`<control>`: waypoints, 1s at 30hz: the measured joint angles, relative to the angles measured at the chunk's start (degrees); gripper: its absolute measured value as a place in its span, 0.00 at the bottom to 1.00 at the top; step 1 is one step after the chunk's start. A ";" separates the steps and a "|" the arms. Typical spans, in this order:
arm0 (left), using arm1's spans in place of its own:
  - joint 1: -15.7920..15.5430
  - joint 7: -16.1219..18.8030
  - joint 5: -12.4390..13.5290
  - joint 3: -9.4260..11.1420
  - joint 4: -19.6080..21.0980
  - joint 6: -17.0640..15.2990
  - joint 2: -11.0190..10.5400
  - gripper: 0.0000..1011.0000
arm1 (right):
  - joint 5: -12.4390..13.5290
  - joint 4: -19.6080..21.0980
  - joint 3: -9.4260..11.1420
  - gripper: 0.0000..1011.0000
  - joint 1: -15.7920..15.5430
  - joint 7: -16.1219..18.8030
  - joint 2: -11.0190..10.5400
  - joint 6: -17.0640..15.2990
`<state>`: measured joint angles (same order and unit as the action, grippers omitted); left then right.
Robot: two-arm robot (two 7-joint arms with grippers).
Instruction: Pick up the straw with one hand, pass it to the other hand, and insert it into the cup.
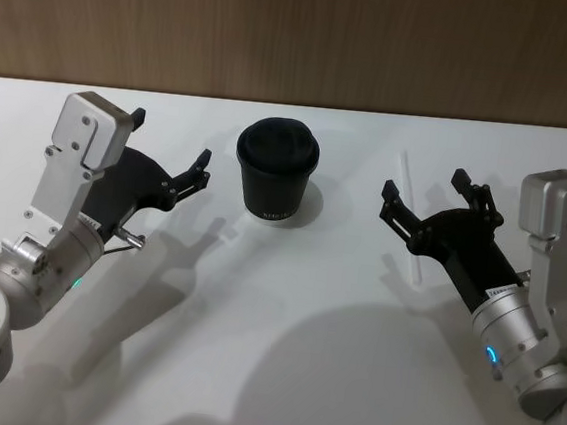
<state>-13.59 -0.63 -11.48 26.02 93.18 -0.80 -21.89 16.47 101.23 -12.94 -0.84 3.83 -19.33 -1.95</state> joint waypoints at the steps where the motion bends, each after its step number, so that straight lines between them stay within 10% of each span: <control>1: 0.00 0.00 0.00 0.00 0.00 0.00 0.00 0.99 | 0.00 0.00 0.00 0.99 0.00 0.00 0.00 0.00; 30: 0.00 0.00 0.00 0.00 0.00 0.00 0.00 0.99 | 0.00 0.00 0.00 0.99 0.00 0.00 0.00 0.00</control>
<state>-13.59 -0.63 -11.48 26.02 93.18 -0.80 -21.89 16.47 101.23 -12.94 -0.84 3.83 -19.33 -1.95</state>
